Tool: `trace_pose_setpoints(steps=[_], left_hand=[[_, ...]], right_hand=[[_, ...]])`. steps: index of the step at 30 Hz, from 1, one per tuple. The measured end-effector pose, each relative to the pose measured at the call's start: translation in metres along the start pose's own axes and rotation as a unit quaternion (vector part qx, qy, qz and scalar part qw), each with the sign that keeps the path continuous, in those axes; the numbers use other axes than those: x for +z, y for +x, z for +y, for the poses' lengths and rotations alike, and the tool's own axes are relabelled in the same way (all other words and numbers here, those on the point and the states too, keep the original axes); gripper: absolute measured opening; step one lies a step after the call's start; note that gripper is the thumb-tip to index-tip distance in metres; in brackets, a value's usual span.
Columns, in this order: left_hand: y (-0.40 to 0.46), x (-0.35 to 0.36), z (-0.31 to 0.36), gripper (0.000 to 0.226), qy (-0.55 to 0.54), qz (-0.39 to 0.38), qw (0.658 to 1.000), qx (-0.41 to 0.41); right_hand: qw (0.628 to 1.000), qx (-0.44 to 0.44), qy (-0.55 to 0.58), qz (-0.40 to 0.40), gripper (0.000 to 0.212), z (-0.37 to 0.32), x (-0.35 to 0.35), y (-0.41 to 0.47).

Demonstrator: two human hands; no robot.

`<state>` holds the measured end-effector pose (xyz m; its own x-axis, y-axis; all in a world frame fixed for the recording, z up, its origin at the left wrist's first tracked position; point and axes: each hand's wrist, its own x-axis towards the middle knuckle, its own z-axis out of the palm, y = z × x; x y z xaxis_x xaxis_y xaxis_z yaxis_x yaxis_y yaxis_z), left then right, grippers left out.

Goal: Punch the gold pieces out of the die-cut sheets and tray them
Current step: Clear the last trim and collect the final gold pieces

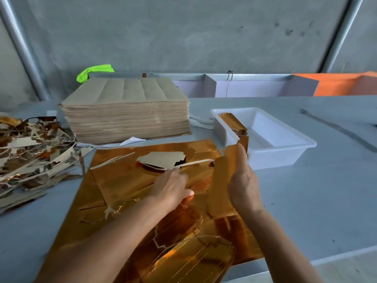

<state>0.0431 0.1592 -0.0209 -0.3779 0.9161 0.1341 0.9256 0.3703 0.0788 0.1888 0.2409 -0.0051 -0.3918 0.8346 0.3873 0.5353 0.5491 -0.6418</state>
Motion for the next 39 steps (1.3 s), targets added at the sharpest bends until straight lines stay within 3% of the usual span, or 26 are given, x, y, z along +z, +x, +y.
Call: trace_pose_setpoints(steps=[6,12,16,18,20,23,26,28,32,39], left_hand=[[-0.008,0.010,-0.020,0.027,-0.093,0.114,0.988,0.047],[-0.013,0.013,-0.023,0.026,-0.148,0.198,0.969,-0.027],[-0.017,0.001,-0.016,0.019,-0.159,0.261,0.947,-0.096],[-0.021,-0.007,-0.007,0.015,-0.149,0.331,0.931,-0.046],[-0.027,-0.009,0.005,0.015,-0.138,0.359,0.923,0.031],[-0.034,0.001,0.020,0.009,-0.100,0.330,0.934,0.091],[-0.037,0.010,0.025,0.008,-0.061,0.315,0.938,0.132],[-0.036,0.014,0.022,0.009,-0.055,0.291,0.946,0.133],[-0.032,0.018,-0.001,0.038,-0.015,0.170,0.985,0.012],[-0.026,0.006,-0.048,0.020,0.033,0.106,0.994,-0.013]], right_hand=[[0.993,-0.040,-0.086,-0.064,0.066,0.006,0.021,-0.012],[0.984,-0.145,-0.104,-0.013,0.085,0.008,0.018,-0.029],[0.995,-0.066,-0.066,0.018,0.092,-0.004,0.004,-0.014],[0.995,-0.054,-0.085,-0.005,0.090,-0.016,0.009,-0.009],[0.994,-0.069,-0.075,-0.039,0.068,-0.028,0.016,-0.007],[0.989,0.009,0.142,-0.051,0.017,-0.038,0.020,-0.007],[0.961,0.091,0.254,-0.063,0.013,-0.033,0.027,-0.009],[0.965,0.117,0.229,-0.060,0.023,-0.028,0.026,-0.009],[0.988,0.077,0.120,-0.054,0.046,-0.019,0.011,0.000],[0.991,0.125,0.039,0.027,0.042,0.011,-0.040,0.030]])
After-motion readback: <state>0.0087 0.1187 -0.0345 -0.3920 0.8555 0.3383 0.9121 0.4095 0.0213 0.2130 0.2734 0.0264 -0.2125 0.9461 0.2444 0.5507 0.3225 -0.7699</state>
